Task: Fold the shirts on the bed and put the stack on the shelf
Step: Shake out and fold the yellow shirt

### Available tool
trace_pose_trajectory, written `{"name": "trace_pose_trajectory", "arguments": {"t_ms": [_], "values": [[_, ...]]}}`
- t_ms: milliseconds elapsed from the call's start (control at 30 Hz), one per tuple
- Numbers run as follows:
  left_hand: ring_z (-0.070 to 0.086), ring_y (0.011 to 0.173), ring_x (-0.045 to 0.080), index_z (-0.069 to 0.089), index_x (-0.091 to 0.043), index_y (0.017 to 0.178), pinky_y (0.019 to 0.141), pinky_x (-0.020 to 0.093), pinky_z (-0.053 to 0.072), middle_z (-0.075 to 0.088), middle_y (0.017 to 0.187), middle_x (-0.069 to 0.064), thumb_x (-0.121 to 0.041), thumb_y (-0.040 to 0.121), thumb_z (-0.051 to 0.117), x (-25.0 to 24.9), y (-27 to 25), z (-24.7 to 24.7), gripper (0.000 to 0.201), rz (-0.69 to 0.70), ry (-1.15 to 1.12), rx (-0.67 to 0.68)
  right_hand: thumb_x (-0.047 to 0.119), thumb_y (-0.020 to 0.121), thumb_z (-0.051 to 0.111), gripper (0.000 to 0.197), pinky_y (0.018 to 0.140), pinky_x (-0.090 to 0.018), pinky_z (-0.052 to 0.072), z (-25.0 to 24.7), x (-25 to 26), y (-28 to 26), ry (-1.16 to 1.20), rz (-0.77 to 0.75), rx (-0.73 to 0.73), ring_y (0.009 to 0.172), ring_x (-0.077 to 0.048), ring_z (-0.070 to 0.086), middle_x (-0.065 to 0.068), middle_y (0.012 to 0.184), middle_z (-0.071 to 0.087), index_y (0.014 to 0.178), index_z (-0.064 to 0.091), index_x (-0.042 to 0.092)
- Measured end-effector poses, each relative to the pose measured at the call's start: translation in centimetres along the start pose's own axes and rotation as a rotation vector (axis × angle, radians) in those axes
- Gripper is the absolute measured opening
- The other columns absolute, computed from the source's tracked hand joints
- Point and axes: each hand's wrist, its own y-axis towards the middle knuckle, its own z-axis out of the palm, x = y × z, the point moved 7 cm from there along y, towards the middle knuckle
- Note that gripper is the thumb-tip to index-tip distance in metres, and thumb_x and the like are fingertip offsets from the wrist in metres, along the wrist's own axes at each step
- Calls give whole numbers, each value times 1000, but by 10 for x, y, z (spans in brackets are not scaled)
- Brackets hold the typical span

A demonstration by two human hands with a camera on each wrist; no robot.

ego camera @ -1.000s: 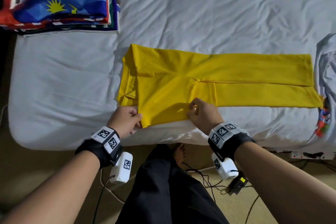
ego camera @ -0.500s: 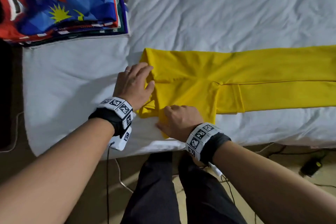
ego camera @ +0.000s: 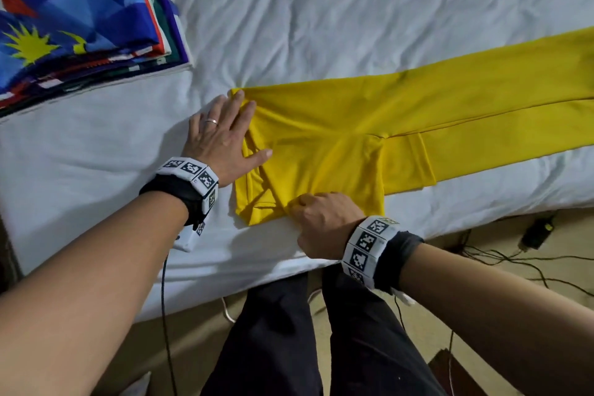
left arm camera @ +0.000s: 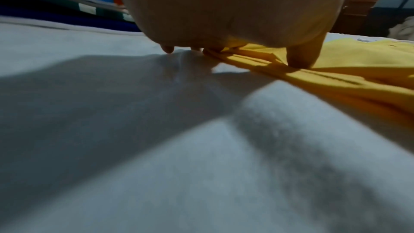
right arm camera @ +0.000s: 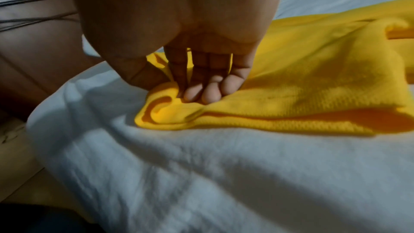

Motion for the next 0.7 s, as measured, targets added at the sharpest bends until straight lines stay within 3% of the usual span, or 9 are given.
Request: {"name": "trace_pose_trajectory", "arguments": {"t_ms": [100, 167, 267, 433, 533, 633, 700], "values": [[3, 154, 26, 7, -27, 159, 116, 55, 15, -4, 169, -3, -81, 83, 43, 0, -1, -2, 101, 1, 2, -24, 25, 78, 57, 19, 63, -31, 43, -3, -13, -1, 171, 56, 76, 90, -32, 63, -4, 98, 66, 95, 64, 20], [12, 151, 28, 16, -25, 158, 114, 55, 18, 7, 168, 0, -81, 81, 45, -2, 0, -8, 99, 4, 20, -51, 15, 77, 57, 1, 57, -30, 43, -12, -28, -2, 323, 119, 123, 74, -31, 56, -7, 76, 59, 76, 57, 15], [32, 139, 31, 34, -28, 150, 106, 54, 25, 32, 157, 5, -81, 82, 31, -7, 1, -23, 86, 13, 49, -128, 1, 79, 53, 26, 52, -33, 25, -45, -64, -5, 493, 185, 85, 60, -22, 30, -5, 62, 36, 62, 39, 15], [42, 123, 30, 66, -33, 119, 101, 52, 24, 56, 131, 2, -74, 92, 19, -8, 10, -43, 68, -4, -22, -238, 6, 89, 48, 19, 58, -31, 34, -107, -153, -8, 520, 422, -191, 72, -24, 49, -8, 82, 60, 86, 67, 9], [44, 117, 31, 70, -29, 101, 96, 50, 25, 59, 119, 2, -75, 90, 24, -7, 15, -47, 66, -21, -59, -286, 9, 90, 51, 22, 62, -28, 36, -127, -194, -3, 526, 537, -374, 79, -24, 54, -8, 90, 64, 98, 71, 12], [44, 113, 31, 69, -25, 95, 91, 47, 25, 59, 113, 3, -75, 87, 33, -1, 21, -47, 62, -68, -112, -302, 10, 90, 52, 25, 56, -26, 37, -129, -218, 3, 553, 616, -451, 79, -23, 54, -7, 91, 64, 106, 71, 14], [44, 112, 30, 68, -26, 93, 90, 45, 25, 58, 109, 2, -70, 87, 39, 3, 25, -45, 53, -108, -148, -298, 10, 91, 53, 25, 63, -29, 42, -128, -227, 5, 556, 644, -489, 83, -27, 58, -11, 98, 67, 109, 69, 14]]}}
